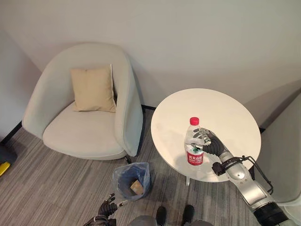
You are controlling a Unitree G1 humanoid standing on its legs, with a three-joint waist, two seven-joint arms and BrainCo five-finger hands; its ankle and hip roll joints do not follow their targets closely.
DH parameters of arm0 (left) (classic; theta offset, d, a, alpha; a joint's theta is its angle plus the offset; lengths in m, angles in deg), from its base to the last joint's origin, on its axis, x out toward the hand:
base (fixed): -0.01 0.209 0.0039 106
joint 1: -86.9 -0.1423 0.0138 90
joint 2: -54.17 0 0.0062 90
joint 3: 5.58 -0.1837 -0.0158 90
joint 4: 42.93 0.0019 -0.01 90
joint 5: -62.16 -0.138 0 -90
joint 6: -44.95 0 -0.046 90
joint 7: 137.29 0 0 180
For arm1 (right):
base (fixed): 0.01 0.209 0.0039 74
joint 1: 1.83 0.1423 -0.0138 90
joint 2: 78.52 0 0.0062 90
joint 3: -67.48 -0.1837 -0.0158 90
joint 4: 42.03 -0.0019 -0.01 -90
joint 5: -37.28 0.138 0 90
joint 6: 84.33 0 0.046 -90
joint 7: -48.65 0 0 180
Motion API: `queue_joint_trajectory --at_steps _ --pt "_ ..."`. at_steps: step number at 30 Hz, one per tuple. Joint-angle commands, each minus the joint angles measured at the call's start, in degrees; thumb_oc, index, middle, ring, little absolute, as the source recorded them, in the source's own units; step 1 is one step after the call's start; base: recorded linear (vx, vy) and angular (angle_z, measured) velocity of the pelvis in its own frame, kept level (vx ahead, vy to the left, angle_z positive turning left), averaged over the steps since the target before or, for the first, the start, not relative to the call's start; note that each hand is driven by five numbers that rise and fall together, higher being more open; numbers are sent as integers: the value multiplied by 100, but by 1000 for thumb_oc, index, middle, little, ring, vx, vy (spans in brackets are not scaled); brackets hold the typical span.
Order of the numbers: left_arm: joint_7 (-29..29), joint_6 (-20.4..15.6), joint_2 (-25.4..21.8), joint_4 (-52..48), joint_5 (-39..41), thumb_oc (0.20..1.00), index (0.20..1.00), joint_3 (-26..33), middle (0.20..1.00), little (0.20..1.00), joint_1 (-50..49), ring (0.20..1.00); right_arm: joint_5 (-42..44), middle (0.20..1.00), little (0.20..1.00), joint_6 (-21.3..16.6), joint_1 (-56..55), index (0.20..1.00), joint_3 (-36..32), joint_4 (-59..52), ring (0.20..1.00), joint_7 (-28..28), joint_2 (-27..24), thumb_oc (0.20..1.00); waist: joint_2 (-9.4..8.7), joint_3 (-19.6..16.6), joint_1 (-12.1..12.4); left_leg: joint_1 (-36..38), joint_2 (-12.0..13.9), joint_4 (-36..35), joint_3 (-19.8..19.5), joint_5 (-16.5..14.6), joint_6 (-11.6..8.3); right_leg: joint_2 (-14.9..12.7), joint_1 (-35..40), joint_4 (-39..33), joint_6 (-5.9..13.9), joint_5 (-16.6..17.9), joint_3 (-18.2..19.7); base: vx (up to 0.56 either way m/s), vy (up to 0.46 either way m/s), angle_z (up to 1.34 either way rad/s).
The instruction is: Gather garbage on tea table into small bin, then transfer packed bag to large trash can.
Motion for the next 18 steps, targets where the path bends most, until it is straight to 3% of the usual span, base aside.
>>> queue_joint_trajectory --at_steps 1,3,4,5,10,13,15,16,18 --pt "-6 -94 -251 -49 -50 1000 1000 -273 1000 1000 212 1000 195 200 200 -467 275 200 -76 -516 200 138 -29 200 -222 -59 42 -662 640 409 860 80 -267 -300 521 22 475 -1237 151 -61 96 136" --pt "-36 -105 -248 -93 -44 1000 1000 -282 1000 1000 284 1000 143 200 200 -431 387 200 -109 -474 200 242 -70 200 -238 -44 -36 -717 748 502 1399 17 -153 -383 468 20 500 -1203 -19 -15 136 128" --pt "-80 -133 -271 -228 -6 1000 1000 -272 1000 1000 323 1000 119 200 200 -389 526 200 -145 -453 200 352 -130 200 -255 -55 -110 -714 916 601 2002 -127 -163 -451 473 -6 551 -1272 -146 54 186 91" --pt "-69 -119 -272 -270 -32 1000 1000 -267 1000 1000 312 1000 98 200 200 -370 555 200 -175 -452 200 384 -145 200 -229 -81 -137 -630 991 505 2266 -162 -148 -473 463 1 562 -1270 -241 160 303 118" --pt "-38 -70 -206 -120 -207 1000 1000 -243 1000 1000 248 1000 -31 200 200 -279 587 200 -199 -327 200 402 -44 200 -219 -187 -131 -435 900 304 2407 -237 -51 -615 614 45 698 -1207 -417 119 195 59" --pt "-1 -31 -310 -163 -322 1000 1000 -208 1000 1000 279 1000 2 200 200 -280 548 200 -211 -333 200 378 72 200 -286 -194 -116 -424 794 324 2455 -349 90 -827 469 581 734 -1325 -398 106 189 23" --pt "-39 -44 -407 -284 -312 1000 1000 -232 1000 1000 386 1000 24 200 200 -286 542 200 -220 -381 200 369 95 200 -300 -70 -219 -481 693 409 2313 -431 182 -851 74 1085 731 -1386 40 18 181 34" --pt "-72 -72 -458 -333 -300 1000 1000 -187 1000 1000 459 1000 -9 200 200 -303 664 200 -123 -414 200 315 132 200 -248 26 -306 -449 595 349 2293 -415 340 -684 -430 1199 728 -1229 734 -17 163 56" --pt "-75 -78 -463 -320 -311 1000 1000 -160 1000 1000 444 1000 -20 200 200 -298 687 200 -86 -400 200 290 138 200 -241 41 -293 -388 582 310 2254 -422 354 -676 -495 1188 739 -1195 800 43 75 29"
